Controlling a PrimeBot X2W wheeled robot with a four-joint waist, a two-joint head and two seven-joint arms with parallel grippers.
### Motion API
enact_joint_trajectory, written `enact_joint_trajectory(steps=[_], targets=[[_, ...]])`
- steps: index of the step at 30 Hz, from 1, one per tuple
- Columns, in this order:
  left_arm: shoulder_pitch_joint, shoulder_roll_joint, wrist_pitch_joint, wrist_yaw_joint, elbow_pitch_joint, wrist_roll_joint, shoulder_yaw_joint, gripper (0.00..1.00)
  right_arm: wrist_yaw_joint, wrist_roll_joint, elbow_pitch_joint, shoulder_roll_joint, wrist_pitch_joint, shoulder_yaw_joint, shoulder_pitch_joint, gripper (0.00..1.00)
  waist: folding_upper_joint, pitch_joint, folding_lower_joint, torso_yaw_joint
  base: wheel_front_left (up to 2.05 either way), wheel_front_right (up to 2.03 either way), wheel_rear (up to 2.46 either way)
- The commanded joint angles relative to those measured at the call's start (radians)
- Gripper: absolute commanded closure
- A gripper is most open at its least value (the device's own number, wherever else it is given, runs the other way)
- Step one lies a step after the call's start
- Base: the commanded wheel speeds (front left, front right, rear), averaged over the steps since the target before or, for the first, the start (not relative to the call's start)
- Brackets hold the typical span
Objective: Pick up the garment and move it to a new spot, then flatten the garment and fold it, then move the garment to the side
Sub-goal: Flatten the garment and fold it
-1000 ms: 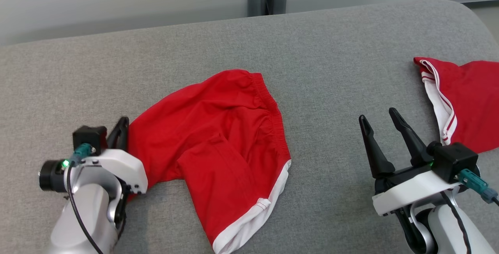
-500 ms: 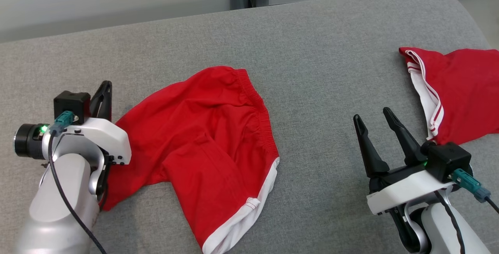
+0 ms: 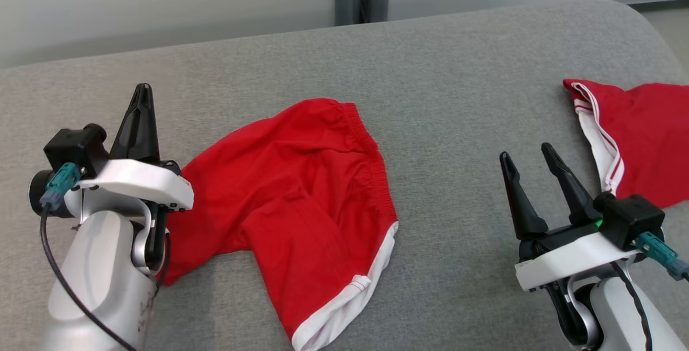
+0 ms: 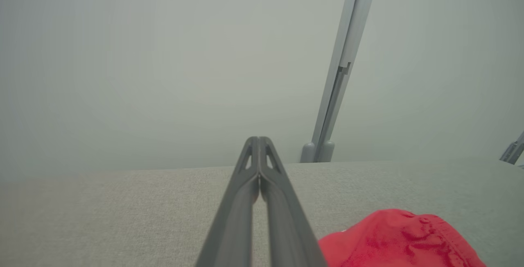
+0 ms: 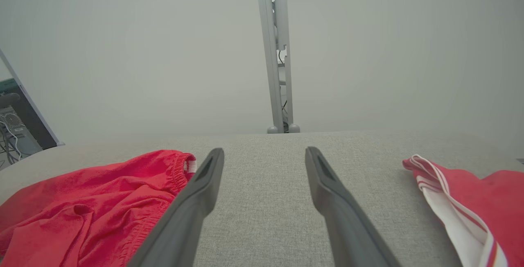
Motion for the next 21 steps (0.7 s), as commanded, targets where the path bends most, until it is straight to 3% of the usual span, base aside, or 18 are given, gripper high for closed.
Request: enact_joint_trajectory(steps=[1,10,18,19,20,21], targets=[[0.027,-0.003,-0.006,-0.010,-0.047,-0.003,0.015,1.00,0.000,-0.009,-0.003,-0.007,-0.008,-0.007,0.007,0.00,0.0000,-0.014,0.0000,0.020,0.00,0.00,0.00],[0.282,-0.080,-0.006,-0.065,-0.419,-0.003,0.109,1.00,0.000,-0.018,-0.028,-0.008,-0.013,-0.039,0.043,0.00,0.0000,-0.074,0.0000,0.091,0.00,0.00,0.00],[0.484,-0.110,-0.005,-0.080,-0.522,-0.018,0.084,1.00,0.000,-0.026,-0.028,-0.001,-0.013,-0.043,0.075,0.00,0.0000,-0.118,0.0000,0.133,0.00,0.00,0.00],[0.500,-0.110,-0.005,-0.078,-0.512,-0.017,0.075,0.90,0.000,-0.026,-0.028,-0.001,-0.012,-0.044,0.078,0.00,0.0000,-0.121,0.0000,0.139,0.00,0.00,0.00],[0.512,-0.111,-0.005,-0.073,-0.503,-0.003,0.065,0.18,0.000,-0.027,-0.028,0.000,-0.011,-0.045,0.082,0.00,0.0000,-0.124,0.0000,0.144,0.00,0.00,0.00],[0.516,-0.111,-0.005,-0.069,-0.497,0.013,0.057,0.00,0.000,-0.028,-0.027,0.000,-0.009,-0.045,0.086,0.00,0.0000,-0.126,0.0000,0.149,0.00,0.00,0.00]])
